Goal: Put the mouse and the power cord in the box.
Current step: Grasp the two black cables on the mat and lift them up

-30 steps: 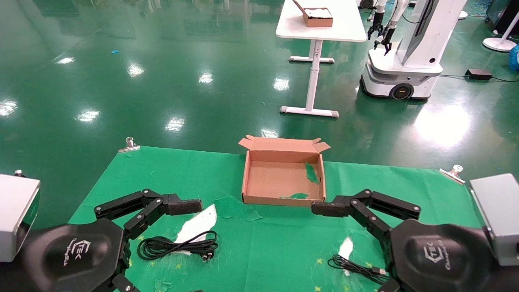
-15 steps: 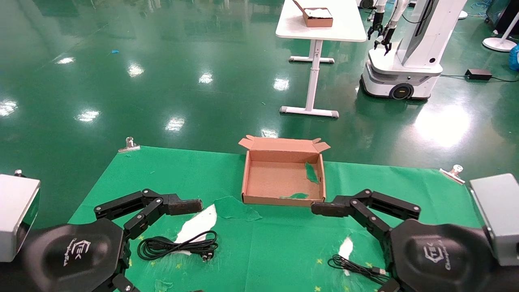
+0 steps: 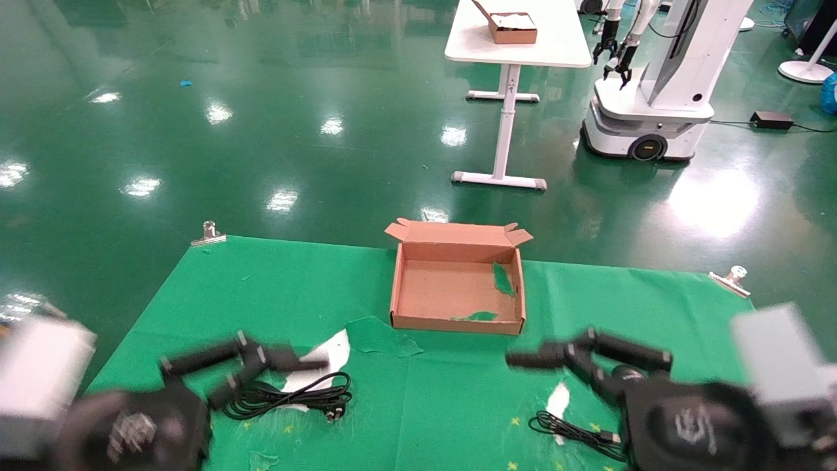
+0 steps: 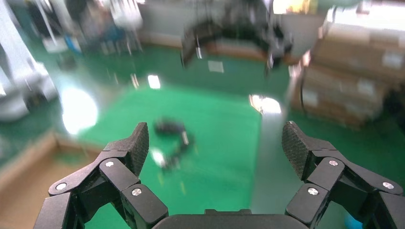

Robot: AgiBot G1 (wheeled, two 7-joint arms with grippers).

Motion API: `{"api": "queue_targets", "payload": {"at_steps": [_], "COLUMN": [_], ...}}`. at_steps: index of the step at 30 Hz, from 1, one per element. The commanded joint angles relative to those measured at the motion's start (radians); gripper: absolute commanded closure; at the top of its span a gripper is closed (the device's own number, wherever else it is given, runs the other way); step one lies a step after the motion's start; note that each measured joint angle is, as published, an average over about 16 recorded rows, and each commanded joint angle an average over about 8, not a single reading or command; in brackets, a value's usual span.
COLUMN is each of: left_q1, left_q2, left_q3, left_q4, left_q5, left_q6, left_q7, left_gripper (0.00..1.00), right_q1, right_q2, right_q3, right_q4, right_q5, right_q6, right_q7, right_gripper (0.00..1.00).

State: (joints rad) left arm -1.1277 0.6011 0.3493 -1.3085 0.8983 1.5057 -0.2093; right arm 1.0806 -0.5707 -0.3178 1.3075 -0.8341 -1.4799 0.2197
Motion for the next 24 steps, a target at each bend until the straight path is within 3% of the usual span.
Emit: {"api": "queue_targets", "payload": {"at_steps": [1,7,12,24], "left_q1": [-0.009,-0.134,-0.200,-0.203], "left_q2": [-0.012,0.036,0.081,0.085], "left_q3": [0.018,0.135,0.193,0.195], "left_q4": [-0.015,-0.008,0.007,0.011], "left_q5": [0.044,0.335,0.487,0.494], "left_q6": [0.006,0.000,-0.014,-0.017], "left_q7": [-0.005,-0.062,-0.100,-0.099], "left_gripper": [0.00,0.00,0.00,0.00], "right_q1": [0.000,0.032,0.056,0.058], "right_q2": [0.015,0.048,0.053,0.051], "right_q3": [-0.011,-0.054,-0.069,-0.070], "right_q4": [0.011,0.027,0.030,0.029], "right_q5": [-0.033,-0.165,-0.219,-0.220], "right_q6": [0.006,0.031,0.045,0.046], "right_q7": [0.009,0.066,0.092,0.091], "right_gripper": [0.00,0.00,0.00,0.00]}}
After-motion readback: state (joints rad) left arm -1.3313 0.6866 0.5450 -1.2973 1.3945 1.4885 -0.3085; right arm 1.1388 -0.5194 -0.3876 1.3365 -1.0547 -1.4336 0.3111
